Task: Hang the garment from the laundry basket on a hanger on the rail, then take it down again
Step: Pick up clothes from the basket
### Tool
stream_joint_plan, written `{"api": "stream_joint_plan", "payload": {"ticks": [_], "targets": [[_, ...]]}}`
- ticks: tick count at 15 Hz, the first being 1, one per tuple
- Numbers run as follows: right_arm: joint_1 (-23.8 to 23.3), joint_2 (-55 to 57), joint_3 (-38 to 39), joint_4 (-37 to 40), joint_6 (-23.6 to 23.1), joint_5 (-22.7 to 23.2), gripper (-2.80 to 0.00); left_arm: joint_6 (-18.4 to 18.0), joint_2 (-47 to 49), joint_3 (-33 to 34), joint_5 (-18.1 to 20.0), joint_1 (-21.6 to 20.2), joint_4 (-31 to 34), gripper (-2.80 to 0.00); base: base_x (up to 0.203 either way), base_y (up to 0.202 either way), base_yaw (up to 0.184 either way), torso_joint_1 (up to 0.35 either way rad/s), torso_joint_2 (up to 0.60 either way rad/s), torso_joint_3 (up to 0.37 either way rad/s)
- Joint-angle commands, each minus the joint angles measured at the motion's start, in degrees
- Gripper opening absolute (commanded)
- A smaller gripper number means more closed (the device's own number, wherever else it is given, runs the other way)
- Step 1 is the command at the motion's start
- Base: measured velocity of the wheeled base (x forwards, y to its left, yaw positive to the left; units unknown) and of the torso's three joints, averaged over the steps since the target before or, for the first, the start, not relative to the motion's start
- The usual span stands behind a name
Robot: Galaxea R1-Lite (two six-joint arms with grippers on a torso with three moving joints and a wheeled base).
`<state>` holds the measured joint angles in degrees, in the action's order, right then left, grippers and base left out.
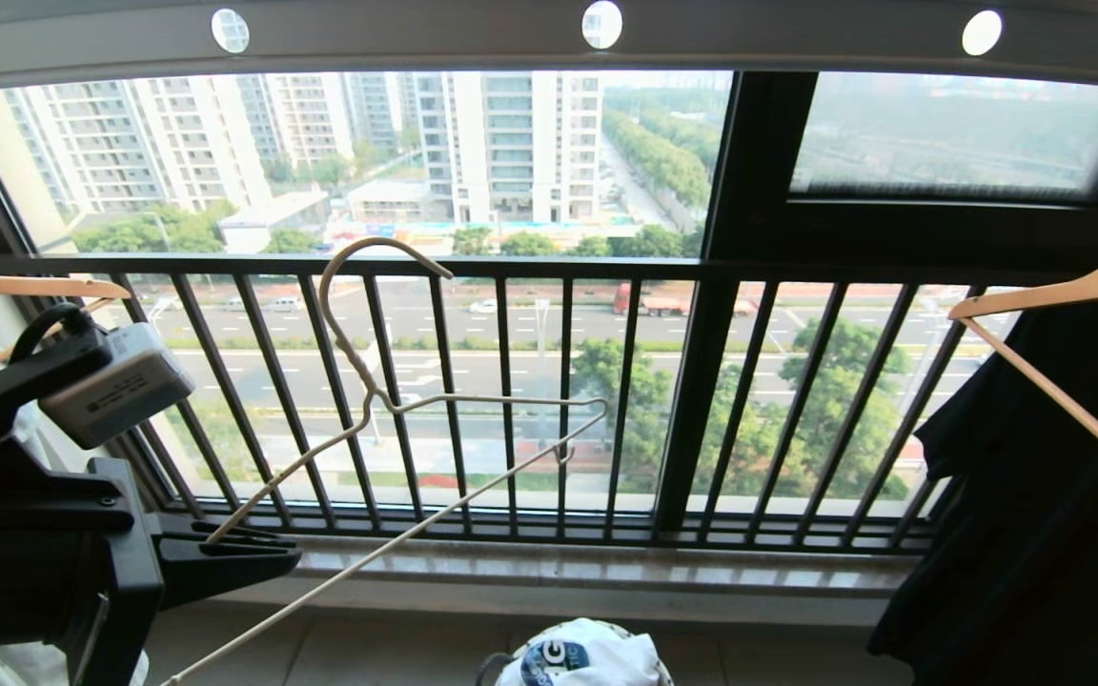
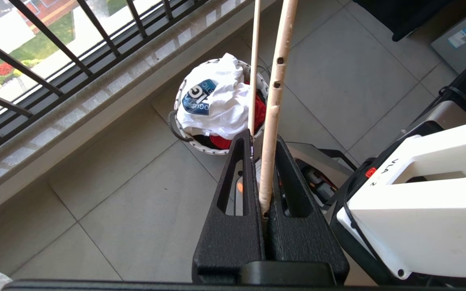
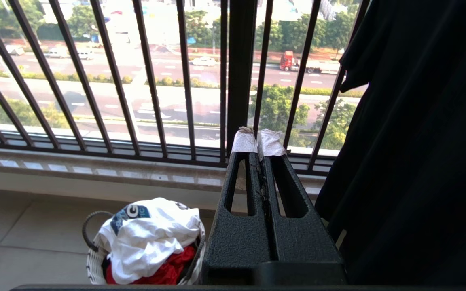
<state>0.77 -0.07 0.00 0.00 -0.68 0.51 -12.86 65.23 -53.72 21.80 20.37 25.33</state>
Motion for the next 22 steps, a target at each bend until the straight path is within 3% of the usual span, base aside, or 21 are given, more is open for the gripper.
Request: {"api": "stream_joint_plan", "payload": {"ticks": [1,22], "targets": [[0.02,0.07,-0.01,0.0,-0.02,0.02,-2.8,-0.06,-0.1,-0.15,0.18,0.02,0.16,-2.8,0.0,0.0,0.0,-0.086,0.2,0.106],[0.02,0.07,-0.09,0.0,-0.29,0.1,-2.8,-0.15,-0.72,-0.15,0.18,0.02,0.11,-2.8,0.0,0.0,0.0,-0.135,0.3,0.159]]}}
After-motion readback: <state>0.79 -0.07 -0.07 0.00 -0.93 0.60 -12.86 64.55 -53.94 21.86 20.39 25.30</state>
